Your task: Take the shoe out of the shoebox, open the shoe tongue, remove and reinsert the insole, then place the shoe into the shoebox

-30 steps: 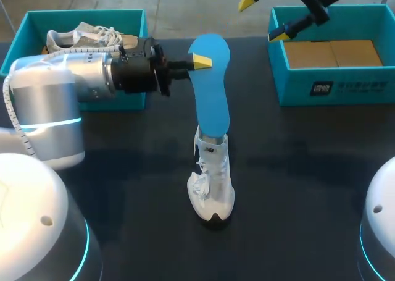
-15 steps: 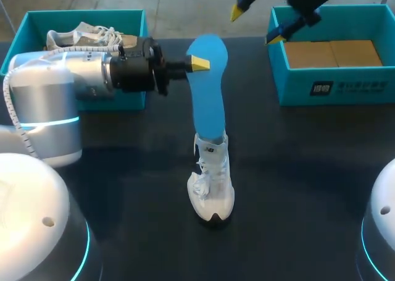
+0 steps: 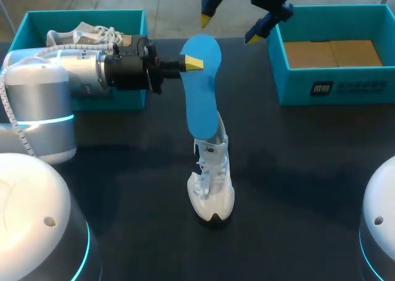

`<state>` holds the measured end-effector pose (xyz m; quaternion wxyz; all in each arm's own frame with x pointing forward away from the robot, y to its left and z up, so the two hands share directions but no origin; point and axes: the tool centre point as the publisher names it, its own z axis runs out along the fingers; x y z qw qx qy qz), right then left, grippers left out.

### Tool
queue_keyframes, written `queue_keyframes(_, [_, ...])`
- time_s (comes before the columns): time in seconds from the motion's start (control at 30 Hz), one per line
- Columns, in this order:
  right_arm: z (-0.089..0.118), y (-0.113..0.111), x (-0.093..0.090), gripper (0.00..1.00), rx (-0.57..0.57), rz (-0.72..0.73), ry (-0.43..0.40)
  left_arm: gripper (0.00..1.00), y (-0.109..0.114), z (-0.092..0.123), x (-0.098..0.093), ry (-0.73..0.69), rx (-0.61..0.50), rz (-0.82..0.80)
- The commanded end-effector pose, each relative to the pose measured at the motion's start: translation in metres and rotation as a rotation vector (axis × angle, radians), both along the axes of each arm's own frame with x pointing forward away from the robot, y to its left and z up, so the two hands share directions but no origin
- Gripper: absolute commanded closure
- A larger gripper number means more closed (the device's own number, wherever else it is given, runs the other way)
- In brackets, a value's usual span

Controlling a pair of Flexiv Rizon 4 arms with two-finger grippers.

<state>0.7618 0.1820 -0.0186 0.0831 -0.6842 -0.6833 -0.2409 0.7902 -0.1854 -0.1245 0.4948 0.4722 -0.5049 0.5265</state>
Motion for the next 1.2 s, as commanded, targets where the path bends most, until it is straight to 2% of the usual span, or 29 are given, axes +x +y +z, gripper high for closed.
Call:
queue_keyframes(0.03, [0.007,0.015,0.007,0.00,-0.183,-0.029,0.030,1.00,-0.001,0.000,-0.002,-0.001,0.001,0.003])
queue_keyframes(0.63, [0.009,0.031,0.007,0.00,-0.417,-0.051,0.051,1.00,-0.001,0.000,-0.002,-0.001,0.001,0.003])
queue_keyframes(1.07, [0.013,0.036,0.004,0.00,-0.499,-0.064,0.072,1.00,-0.001,0.000,-0.002,-0.001,0.001,0.003])
queue_keyframes(1.2, [0.012,0.035,0.006,0.00,-0.490,-0.077,0.070,1.00,-0.001,0.000,-0.002,-0.001,0.001,0.003])
